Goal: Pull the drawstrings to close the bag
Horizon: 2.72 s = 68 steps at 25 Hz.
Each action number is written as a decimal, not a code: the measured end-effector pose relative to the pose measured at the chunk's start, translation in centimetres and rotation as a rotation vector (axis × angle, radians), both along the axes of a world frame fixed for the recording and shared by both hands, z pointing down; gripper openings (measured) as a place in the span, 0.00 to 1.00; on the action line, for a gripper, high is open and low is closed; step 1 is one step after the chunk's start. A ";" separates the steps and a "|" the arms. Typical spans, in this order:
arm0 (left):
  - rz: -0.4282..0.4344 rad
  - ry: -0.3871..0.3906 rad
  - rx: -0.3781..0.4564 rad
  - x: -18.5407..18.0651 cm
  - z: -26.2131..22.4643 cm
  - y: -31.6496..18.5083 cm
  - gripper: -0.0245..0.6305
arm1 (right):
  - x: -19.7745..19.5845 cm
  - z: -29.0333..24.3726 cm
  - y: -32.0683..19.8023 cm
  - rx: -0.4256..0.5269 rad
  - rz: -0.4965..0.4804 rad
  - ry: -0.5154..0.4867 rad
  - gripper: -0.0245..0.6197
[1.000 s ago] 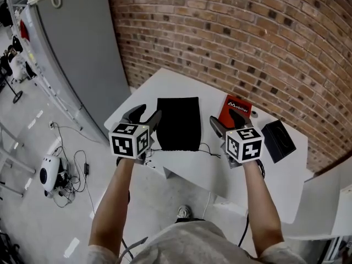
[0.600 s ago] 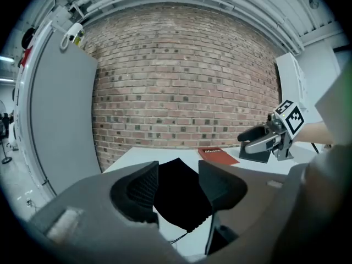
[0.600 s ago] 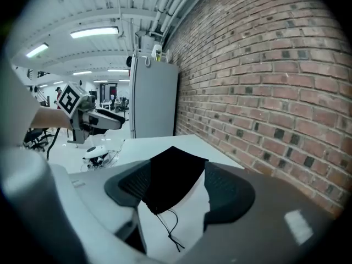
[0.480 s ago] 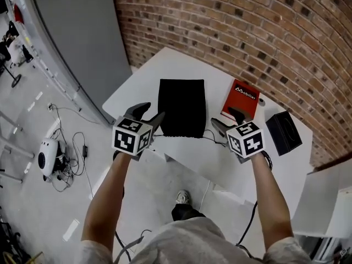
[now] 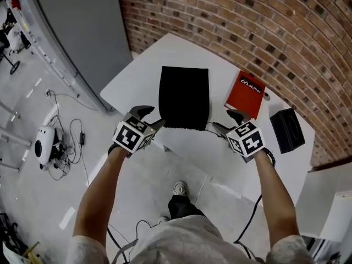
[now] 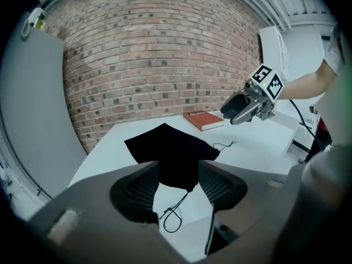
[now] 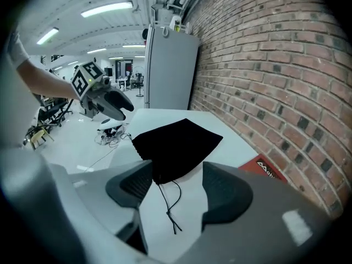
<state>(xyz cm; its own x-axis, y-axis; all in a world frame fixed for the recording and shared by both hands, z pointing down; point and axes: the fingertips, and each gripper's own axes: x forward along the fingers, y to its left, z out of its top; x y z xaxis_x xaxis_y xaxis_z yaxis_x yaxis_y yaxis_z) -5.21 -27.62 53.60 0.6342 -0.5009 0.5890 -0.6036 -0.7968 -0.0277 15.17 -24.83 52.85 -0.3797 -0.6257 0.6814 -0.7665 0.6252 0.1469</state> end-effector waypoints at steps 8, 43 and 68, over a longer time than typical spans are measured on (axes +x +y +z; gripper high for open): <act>0.137 -0.169 -0.054 0.3 4.9 1.1 0.39 | -0.1 4.1 0.5 -0.095 -0.103 0.079 0.48; 0.379 -0.365 -0.248 1.2 11.9 1.2 0.32 | -2.4 12.7 0.5 -0.373 -0.504 0.175 0.34; 0.402 -0.354 -0.291 1.7 12.3 2.5 0.19 | -2.9 12.9 2.0 -0.430 -0.470 0.181 0.08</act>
<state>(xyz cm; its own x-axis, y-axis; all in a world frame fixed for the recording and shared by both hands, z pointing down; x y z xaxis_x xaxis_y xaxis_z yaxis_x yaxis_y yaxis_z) -3.55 -25.11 65.85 0.4807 -0.0499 0.8755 -0.2477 -0.9655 0.0809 12.23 -22.80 65.76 -0.4021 -0.0789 0.9122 -0.3845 0.9187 -0.0900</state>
